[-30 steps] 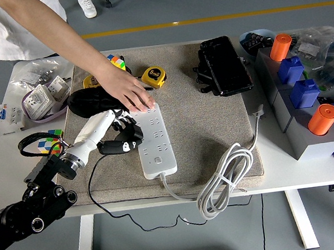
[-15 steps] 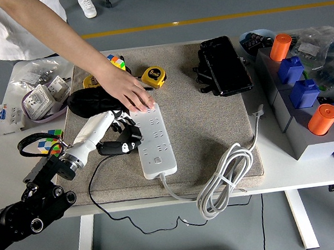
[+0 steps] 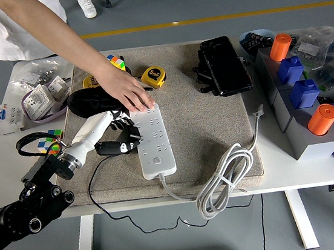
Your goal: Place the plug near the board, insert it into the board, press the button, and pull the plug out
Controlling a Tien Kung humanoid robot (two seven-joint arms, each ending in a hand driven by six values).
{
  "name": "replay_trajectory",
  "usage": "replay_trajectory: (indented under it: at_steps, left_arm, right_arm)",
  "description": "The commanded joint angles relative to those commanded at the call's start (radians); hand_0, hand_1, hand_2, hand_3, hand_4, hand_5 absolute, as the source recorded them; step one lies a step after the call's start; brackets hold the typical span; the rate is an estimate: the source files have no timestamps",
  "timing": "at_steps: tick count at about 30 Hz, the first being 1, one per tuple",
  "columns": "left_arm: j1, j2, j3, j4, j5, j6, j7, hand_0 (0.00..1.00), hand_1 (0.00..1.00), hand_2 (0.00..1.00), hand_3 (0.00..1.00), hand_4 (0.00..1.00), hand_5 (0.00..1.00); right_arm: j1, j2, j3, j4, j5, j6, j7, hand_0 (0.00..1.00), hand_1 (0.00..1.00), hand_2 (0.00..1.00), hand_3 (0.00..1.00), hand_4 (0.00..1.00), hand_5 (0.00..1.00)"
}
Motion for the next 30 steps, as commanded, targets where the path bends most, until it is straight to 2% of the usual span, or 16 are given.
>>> replay_trajectory:
  at_steps: [1,2,7,8,13,14,19,20,25,26,30]
  left_arm:
    - [0.0,0.0,0.0,0.0,0.001,0.0,0.0,0.474,0.52,0.56,0.573,0.815,0.003]
    - [0.001,0.0,-0.002,0.0,0.001,0.0,-0.002,0.502,0.532,0.571,0.578,0.925,0.059]
    - [0.002,0.002,-0.006,-0.001,0.006,-0.007,-0.004,0.502,0.532,0.571,0.578,0.925,0.059]
    - [0.003,0.002,-0.007,-0.001,0.006,-0.008,-0.004,0.519,0.601,0.588,0.585,0.988,0.084]
    - [0.005,0.003,-0.012,-0.001,0.01,-0.015,-0.006,0.519,0.601,0.588,0.585,0.988,0.084]
    - [0.005,0.003,-0.013,-0.001,0.011,-0.015,-0.008,0.542,0.622,0.603,0.602,0.998,0.13]
    - [0.007,0.004,-0.02,-0.002,0.006,-0.021,-0.019,0.542,0.622,0.603,0.602,0.998,0.13]
    - [0.007,0.004,-0.021,-0.002,0.004,-0.022,-0.022,0.556,0.636,0.66,0.658,0.998,0.219]
    - [0.015,0.006,-0.037,-0.009,-0.006,-0.016,-0.047,0.556,0.636,0.66,0.658,0.998,0.219]
    - [0.016,0.006,-0.042,-0.012,-0.006,-0.017,-0.049,0.574,0.65,0.697,0.683,0.998,0.292]
    - [0.023,0.009,-0.06,-0.023,-0.007,-0.016,-0.06,0.574,0.65,0.697,0.683,0.998,0.292]
  right_arm:
    - [0.0,0.0,0.0,0.0,0.0,0.0,0.0,0.652,0.711,0.72,0.637,0.925,0.532]
    - [0.0,0.0,0.0,0.0,0.0,0.0,0.0,0.652,0.711,0.719,0.638,0.925,0.532]
    - [0.0,0.0,-0.001,0.001,0.0,0.001,0.001,0.652,0.711,0.719,0.638,0.925,0.532]
    - [0.0,0.001,-0.002,0.001,0.001,0.001,0.001,0.652,0.711,0.72,0.638,0.926,0.532]
    - [0.0,0.0,-0.004,0.0,0.002,0.002,0.001,0.652,0.711,0.72,0.638,0.926,0.532]
    - [0.0,0.001,-0.004,0.0,0.003,0.002,0.001,0.653,0.71,0.719,0.638,0.925,0.531]
    - [0.0,0.001,-0.003,0.0,0.003,0.001,0.001,0.653,0.71,0.719,0.638,0.925,0.531]
    - [0.0,0.001,-0.003,0.0,0.003,0.001,0.001,0.653,0.71,0.719,0.639,0.926,0.53]
    - [0.0,0.001,-0.004,0.0,0.004,0.002,0.001,0.653,0.71,0.719,0.639,0.926,0.53]
    - [0.0,0.001,-0.004,0.0,0.003,0.002,0.001,0.651,0.71,0.719,0.639,0.926,0.529]
    - [-0.001,0.001,-0.004,0.0,0.003,0.002,0.002,0.651,0.71,0.719,0.639,0.926,0.529]
